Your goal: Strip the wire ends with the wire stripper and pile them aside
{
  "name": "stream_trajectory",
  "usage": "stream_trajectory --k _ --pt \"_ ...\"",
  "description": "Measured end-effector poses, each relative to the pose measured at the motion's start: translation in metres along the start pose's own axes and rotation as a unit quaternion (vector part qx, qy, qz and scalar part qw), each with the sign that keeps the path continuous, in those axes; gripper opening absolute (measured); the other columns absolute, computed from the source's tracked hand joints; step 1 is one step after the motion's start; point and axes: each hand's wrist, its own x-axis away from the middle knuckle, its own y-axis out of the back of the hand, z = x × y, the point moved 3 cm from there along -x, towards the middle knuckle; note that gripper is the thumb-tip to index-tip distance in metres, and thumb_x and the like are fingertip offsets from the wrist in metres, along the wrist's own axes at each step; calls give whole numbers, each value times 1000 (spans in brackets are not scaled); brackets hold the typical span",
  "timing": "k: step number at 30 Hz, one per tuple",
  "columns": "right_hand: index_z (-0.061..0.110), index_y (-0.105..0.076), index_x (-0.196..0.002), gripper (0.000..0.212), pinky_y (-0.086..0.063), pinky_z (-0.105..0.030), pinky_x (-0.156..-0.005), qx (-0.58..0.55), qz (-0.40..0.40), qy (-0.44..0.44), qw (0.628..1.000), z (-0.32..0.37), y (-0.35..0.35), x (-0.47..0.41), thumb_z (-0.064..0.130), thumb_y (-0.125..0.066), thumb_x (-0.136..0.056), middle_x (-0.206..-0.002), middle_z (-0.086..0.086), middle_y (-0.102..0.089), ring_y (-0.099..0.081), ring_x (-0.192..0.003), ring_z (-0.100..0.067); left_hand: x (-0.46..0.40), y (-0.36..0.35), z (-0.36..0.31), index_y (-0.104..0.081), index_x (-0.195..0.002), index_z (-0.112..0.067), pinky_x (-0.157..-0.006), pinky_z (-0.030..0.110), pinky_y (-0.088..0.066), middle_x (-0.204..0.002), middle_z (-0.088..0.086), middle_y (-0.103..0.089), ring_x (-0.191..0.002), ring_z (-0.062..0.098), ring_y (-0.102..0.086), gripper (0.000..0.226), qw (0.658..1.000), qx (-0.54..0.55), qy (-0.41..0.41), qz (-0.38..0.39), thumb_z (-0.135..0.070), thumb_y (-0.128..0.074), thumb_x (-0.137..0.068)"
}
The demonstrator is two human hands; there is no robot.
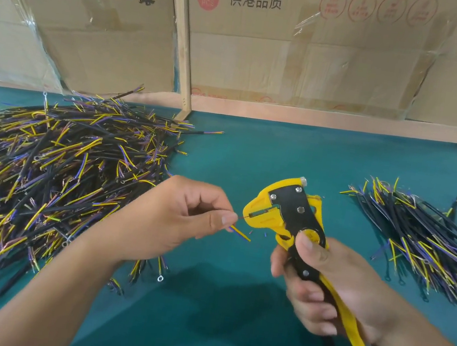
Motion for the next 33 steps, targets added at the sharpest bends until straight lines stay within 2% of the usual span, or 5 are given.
stream_trajectory --k 6,12,18,27,33 --pt "10 -69 -79 41 -33 -24 -35 -59 -187 161 967 45 37 16 48 -55 -91 -54 1 -32 -29 -38 -11 14 52 14 -63 -71 -14 -45 24 -20 -53 -3 -38 -49 16 -25 32 987 70 16 -142 -40 -67 -89" --pt "20 -74 -103 31 -51 -30 -66 193 -184 108 958 31 24 11 48 -66 -92 -75 -6 -57 -55 -69 -23 2 22 11 -68 -88 -18 -45 18 -29 -60 -6 -49 -51 10 -32 20 994 68 25 -81 -38 -68 -88" --pt "32 -54 -99 44 -45 -24 -74 631 -235 42 738 17 25 0 73 -56 -83 -85 11 -57 -53 -81 -5 1 20 3 -63 -92 0 -43 22 -42 -71 9 -68 -45 15 -47 17 991 92 13 -98 -15 -57 -95" --pt "39 -46 -113 47 -47 -32 -86 667 -222 10 711 5 25 -6 76 -45 -83 -98 20 -48 -50 -93 -4 -2 13 -5 -51 -96 -5 -51 31 -52 -84 18 -76 -55 26 -70 25 966 203 66 -145 -26 -62 -86" --pt "35 -40 -130 68 -39 -29 -90 752 -189 -43 630 -3 19 -10 83 -37 -82 -107 17 -42 -43 -101 -9 -4 4 -5 -49 -93 -12 -52 27 -55 -91 19 -76 -66 25 -74 23 927 316 85 -184 -28 -64 -85"
